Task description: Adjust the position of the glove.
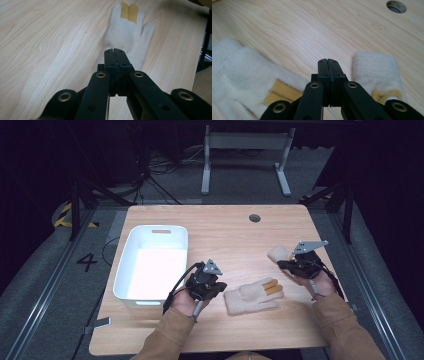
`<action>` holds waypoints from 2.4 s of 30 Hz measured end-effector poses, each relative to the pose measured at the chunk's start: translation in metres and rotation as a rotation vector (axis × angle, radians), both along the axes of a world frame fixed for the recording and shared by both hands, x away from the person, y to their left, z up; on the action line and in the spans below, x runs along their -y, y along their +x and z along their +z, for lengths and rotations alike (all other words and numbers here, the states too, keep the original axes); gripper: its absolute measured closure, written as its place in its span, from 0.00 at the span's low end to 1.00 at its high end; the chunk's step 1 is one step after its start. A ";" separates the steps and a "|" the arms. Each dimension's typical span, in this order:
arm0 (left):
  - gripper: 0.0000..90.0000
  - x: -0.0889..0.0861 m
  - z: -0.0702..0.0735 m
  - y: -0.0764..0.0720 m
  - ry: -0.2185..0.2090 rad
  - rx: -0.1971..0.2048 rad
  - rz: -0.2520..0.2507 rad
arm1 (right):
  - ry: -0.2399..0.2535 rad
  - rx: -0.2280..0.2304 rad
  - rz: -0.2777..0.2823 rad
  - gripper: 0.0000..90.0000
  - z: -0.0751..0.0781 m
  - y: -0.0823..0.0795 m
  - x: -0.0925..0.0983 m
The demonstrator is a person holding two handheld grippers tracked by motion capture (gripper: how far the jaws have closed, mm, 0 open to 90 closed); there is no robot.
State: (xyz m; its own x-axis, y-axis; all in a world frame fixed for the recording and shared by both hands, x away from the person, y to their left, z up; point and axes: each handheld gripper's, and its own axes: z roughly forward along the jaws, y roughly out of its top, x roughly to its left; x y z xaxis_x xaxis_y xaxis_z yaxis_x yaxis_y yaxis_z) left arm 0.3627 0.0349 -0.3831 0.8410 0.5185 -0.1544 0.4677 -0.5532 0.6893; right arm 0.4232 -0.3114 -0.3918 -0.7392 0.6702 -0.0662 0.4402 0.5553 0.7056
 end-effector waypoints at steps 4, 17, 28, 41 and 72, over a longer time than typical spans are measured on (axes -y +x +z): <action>1.00 0.001 0.003 -0.001 0.005 0.000 -0.007 | 0.006 -0.012 0.010 1.00 -0.001 0.001 0.000; 0.99 0.004 0.006 -0.003 -0.032 -0.092 -0.097 | -0.060 -0.080 0.082 1.00 -0.021 0.005 -0.031; 0.96 0.010 0.003 -0.005 0.037 -0.078 -0.087 | -0.138 -0.133 0.058 0.99 -0.039 0.012 -0.037; 0.92 0.013 0.003 0.000 0.040 -0.068 -0.073 | -0.177 -0.186 0.061 0.99 -0.043 0.008 -0.034; 0.69 0.011 0.014 0.015 -0.042 -0.062 -0.032 | 0.000 -0.009 -0.010 0.99 -0.012 -0.020 -0.002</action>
State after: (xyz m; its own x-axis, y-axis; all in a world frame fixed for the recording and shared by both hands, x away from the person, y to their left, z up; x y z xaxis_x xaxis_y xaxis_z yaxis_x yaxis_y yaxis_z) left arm 0.3780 0.0236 -0.3693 0.8453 0.4833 -0.2278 0.4925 -0.5397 0.6828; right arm 0.4036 -0.3093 -0.4036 -0.7334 0.6772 -0.0592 0.4520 0.5508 0.7016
